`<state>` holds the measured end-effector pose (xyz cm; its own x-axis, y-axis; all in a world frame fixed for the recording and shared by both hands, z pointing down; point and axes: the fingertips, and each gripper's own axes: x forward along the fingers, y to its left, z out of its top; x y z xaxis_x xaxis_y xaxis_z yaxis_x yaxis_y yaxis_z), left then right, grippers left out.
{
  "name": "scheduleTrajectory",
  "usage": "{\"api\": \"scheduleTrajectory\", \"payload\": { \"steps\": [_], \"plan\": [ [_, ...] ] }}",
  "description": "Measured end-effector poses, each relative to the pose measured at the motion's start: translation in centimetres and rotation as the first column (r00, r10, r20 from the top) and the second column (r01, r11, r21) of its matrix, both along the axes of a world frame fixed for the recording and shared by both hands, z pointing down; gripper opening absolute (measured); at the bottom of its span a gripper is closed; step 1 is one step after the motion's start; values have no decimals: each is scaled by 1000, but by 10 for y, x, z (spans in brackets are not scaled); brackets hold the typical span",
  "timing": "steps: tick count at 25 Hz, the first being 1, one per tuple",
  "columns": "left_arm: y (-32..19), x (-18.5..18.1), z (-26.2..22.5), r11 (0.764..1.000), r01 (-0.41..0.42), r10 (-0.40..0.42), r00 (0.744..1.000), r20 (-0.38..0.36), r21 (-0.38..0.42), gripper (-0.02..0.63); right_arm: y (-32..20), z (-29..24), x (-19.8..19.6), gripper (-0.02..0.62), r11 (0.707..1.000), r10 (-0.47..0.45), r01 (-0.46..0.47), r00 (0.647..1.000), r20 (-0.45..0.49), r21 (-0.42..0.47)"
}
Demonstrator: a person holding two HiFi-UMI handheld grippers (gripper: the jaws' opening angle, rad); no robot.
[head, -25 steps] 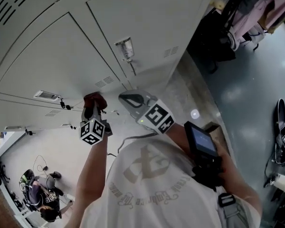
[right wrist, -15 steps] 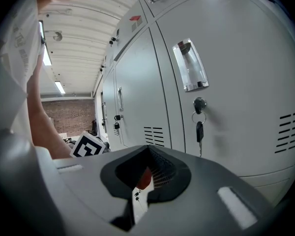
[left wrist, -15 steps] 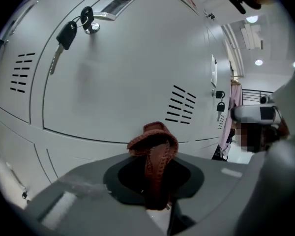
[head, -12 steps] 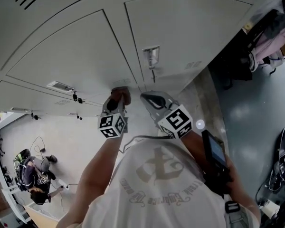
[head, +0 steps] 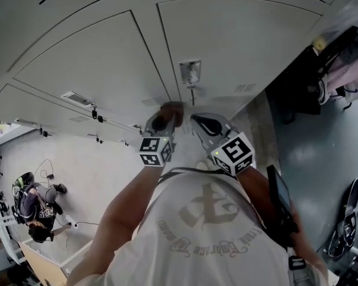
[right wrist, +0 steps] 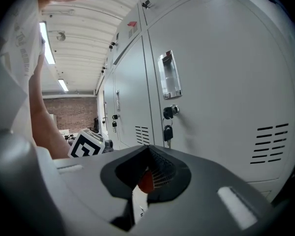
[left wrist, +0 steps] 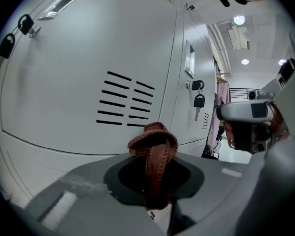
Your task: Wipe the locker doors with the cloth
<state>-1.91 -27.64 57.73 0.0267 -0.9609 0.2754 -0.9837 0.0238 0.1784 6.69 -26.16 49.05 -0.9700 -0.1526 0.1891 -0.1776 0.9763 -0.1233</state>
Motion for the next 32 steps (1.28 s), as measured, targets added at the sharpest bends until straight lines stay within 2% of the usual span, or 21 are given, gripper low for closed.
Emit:
{"api": "scheduleTrajectory", "payload": {
  "steps": [4,6,11,20,26,29,32],
  "plan": [
    [0,4,-28,997,23,-27,998,64,70,78,-1,0,7,8,1000,-17,17,1000,10,-8],
    [-1,4,-36,996,31,-38,996,87,78,78,1,0,9,8,999,-32,32,999,10,-9],
    [4,-7,-37,994,68,-75,995,73,90,79,5,-1,12,8,998,-60,60,998,19,-11],
    [33,-56,-42,980,177,-183,981,61,87,80,17,-7,-1,8,995,-99,99,994,39,-9],
    [59,-94,-45,974,213,-220,971,99,74,81,35,-6,-24,8,992,-129,129,991,35,-12],
    [75,-119,-43,965,250,-257,962,93,78,83,49,-5,-36,8,989,-151,151,988,26,-9],
    [95,-148,-37,946,315,-321,943,84,75,83,58,-3,-48,8,987,-160,160,987,3,-9]
  ]
}}
